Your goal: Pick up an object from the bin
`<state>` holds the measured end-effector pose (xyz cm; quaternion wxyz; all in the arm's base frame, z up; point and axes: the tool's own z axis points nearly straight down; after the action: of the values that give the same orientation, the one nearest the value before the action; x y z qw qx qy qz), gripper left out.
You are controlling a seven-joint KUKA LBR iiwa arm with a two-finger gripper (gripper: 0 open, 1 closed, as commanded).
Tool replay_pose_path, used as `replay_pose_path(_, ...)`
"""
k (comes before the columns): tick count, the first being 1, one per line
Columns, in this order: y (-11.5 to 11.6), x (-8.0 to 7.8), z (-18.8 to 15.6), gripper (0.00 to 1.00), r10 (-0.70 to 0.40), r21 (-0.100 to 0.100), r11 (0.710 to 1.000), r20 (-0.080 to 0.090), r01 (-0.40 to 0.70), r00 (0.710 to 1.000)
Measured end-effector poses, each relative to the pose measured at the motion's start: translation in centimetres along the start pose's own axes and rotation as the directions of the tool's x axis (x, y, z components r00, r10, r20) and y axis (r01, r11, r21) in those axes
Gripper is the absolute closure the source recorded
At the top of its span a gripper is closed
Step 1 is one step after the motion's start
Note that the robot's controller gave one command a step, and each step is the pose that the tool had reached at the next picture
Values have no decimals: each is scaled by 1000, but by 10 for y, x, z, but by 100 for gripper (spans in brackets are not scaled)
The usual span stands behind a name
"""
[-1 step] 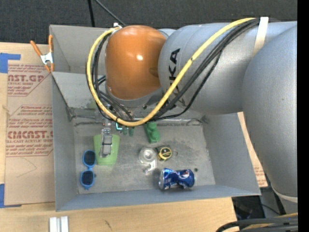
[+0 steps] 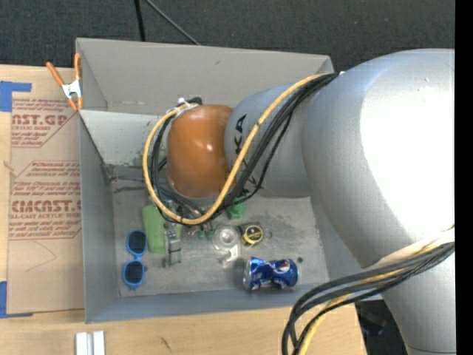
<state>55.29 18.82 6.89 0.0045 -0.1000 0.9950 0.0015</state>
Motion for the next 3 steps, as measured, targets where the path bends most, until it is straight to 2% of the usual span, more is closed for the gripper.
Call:
replay_pose_path(1, 13, 18, -32, 0, 252, 2, 968, -7, -252, 968)
replay_pose_path(2, 58, 42, -31, 0, -9, 1, 1000, -10, 9, 1000)
replay_pose_path(3, 59, 58, -3, 0, -402, 0, 916, 0, 402, 916)
